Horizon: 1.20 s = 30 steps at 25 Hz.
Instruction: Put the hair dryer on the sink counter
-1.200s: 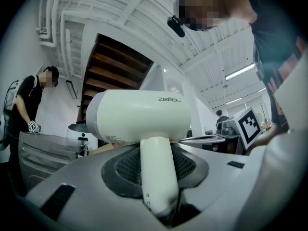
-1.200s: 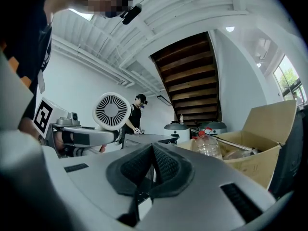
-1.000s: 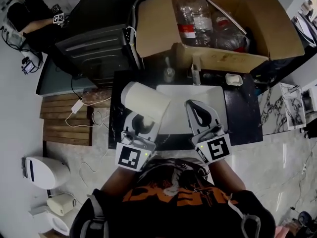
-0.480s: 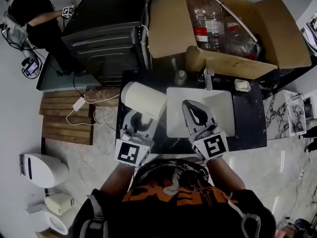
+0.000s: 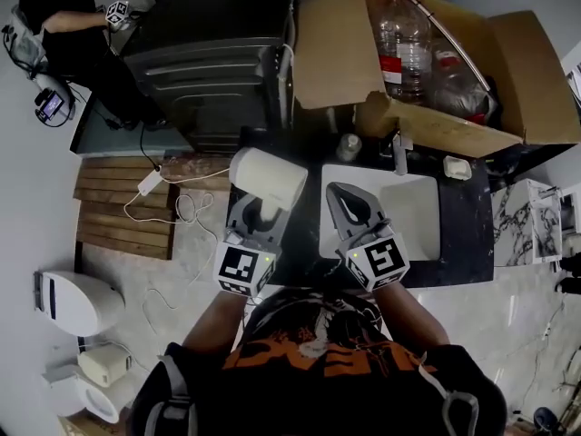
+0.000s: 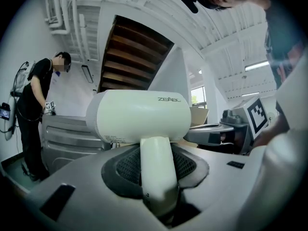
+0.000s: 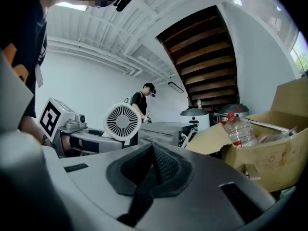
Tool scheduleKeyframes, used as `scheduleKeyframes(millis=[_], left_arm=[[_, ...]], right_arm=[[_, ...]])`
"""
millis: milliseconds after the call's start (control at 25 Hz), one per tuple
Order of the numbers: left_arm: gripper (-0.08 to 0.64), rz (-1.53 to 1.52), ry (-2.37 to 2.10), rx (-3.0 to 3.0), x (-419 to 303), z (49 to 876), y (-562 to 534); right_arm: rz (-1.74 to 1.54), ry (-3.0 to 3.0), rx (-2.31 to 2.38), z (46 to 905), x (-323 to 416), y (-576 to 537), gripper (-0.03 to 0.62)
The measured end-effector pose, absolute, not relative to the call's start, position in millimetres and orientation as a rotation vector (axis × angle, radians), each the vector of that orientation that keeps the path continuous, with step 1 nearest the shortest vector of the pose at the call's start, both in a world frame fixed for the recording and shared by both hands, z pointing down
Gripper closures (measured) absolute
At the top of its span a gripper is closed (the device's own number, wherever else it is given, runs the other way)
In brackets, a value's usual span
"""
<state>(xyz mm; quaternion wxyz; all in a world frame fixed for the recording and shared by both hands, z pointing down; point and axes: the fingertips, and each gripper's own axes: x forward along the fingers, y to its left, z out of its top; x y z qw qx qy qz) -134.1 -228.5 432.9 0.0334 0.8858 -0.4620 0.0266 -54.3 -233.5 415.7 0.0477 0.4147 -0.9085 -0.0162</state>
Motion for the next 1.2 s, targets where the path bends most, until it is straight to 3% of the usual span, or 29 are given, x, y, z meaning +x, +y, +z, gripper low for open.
scheduleKeyframes(millis=[1200], left_arm=[[0.402,0.777,-1.241,2.178,-173.9,646.8,-284.8]], right_arm=[[0.279,-2.463,1.048,614.7,-105.0,-283.5,0.580]])
